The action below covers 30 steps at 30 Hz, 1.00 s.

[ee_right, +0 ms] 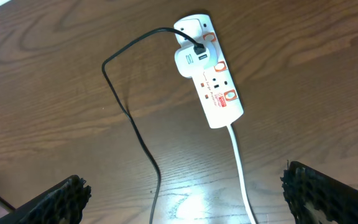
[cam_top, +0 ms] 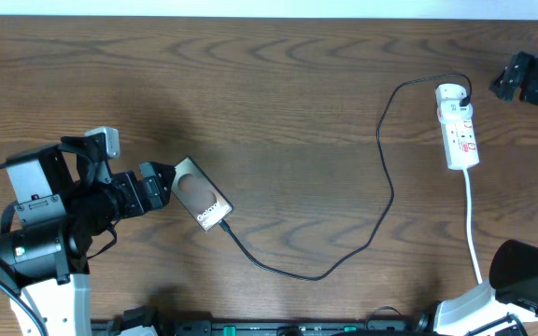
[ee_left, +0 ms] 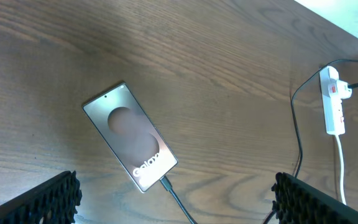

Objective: Plug charger to phone and switch on socket

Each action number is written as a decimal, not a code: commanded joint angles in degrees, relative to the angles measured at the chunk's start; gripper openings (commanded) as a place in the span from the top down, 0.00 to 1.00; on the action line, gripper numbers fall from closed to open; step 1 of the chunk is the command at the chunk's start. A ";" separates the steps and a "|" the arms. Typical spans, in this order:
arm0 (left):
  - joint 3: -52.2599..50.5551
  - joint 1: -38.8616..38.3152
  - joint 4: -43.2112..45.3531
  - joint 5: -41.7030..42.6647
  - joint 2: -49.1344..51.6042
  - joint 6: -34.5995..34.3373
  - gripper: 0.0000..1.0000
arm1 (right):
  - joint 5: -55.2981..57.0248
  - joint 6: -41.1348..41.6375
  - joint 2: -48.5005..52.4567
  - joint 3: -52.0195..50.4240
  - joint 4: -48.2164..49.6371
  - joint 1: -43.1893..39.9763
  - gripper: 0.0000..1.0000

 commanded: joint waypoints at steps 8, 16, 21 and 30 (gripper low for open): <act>0.28 -0.02 -0.11 -0.35 0.11 0.00 0.02 | 0.20 0.98 -0.46 0.07 -0.15 0.17 0.01; 0.28 -0.02 -0.15 -0.33 0.11 -0.02 0.02 | 0.20 0.98 -0.46 0.07 -0.15 0.17 0.01; -0.28 -0.50 -2.69 -0.85 -2.71 0.00 0.02 | 0.20 0.98 -0.46 0.04 -0.15 0.17 0.01; -12.85 -8.90 8.92 -9.77 -22.82 0.00 0.02 | 0.20 0.98 -0.46 0.04 -0.15 0.17 0.01</act>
